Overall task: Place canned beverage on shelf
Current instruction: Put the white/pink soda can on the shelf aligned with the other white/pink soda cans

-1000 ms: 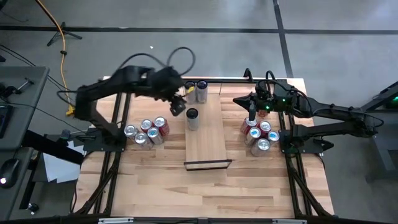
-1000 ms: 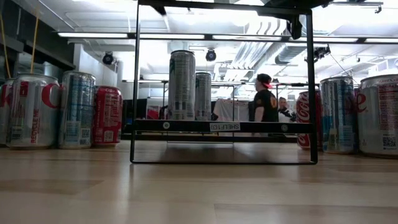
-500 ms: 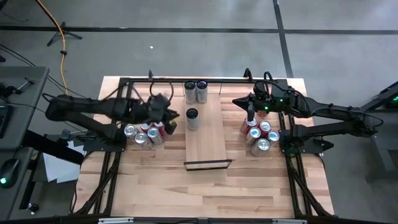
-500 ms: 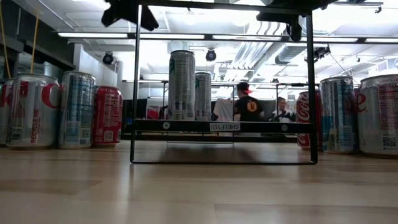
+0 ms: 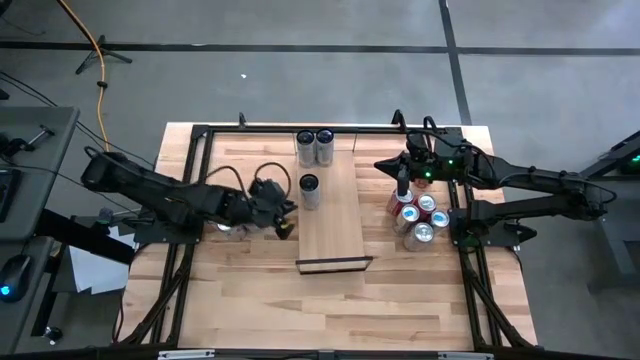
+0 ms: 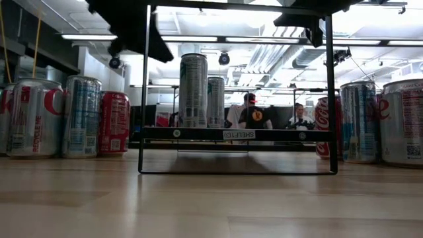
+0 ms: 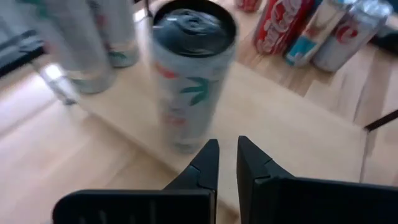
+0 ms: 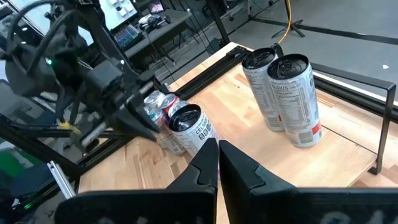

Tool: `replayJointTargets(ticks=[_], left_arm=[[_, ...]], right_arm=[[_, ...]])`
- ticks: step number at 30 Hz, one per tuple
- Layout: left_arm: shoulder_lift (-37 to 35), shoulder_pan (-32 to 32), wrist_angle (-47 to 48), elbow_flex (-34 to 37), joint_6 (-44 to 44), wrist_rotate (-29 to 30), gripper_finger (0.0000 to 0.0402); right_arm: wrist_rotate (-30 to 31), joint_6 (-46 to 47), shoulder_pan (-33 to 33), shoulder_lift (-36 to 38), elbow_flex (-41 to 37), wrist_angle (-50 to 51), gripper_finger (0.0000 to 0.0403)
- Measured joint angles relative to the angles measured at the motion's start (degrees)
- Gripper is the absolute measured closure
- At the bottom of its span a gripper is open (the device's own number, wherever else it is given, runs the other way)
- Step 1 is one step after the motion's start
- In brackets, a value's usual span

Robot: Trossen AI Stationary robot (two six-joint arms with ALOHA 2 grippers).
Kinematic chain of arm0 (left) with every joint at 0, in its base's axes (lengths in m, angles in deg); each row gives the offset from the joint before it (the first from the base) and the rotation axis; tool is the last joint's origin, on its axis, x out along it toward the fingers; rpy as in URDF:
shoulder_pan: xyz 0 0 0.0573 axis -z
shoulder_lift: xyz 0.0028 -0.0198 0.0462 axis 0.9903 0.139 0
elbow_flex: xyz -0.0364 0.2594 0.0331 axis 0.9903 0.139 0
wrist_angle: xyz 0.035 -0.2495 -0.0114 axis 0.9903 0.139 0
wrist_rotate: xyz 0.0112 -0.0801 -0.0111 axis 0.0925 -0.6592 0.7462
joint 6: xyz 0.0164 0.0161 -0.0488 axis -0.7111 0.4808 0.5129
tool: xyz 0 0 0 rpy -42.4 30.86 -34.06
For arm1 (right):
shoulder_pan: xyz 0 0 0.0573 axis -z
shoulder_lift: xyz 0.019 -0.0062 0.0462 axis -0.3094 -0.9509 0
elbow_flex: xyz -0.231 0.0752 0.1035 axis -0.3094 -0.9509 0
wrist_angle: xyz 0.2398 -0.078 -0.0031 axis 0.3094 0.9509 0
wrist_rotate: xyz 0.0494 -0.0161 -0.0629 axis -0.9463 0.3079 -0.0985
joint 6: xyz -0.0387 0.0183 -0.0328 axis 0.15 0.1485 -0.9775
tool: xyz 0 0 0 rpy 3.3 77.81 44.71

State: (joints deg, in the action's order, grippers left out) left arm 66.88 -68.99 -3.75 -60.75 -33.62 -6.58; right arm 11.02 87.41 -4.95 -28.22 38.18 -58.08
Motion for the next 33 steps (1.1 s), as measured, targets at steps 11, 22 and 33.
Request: replayJointTargets(ticks=[11,22,33], left_arm=[[10.4,1.2,-6.6,0.6,7.7,7.1,0.0401],[11.7,2.0,-1.4,0.6,17.9,18.2,0.0401],[12.8,-2.3,-6.9,0.6,11.1,15.5,0.0401]], right_arm=[[0.0,0.6,0.0,0.0,0.0,1.1,0.0402],[0.0,1.1,0.0,0.0,0.0,1.3,0.0402],[0.0,1.3,0.0,0.0,0.0,1.3,0.0402]])
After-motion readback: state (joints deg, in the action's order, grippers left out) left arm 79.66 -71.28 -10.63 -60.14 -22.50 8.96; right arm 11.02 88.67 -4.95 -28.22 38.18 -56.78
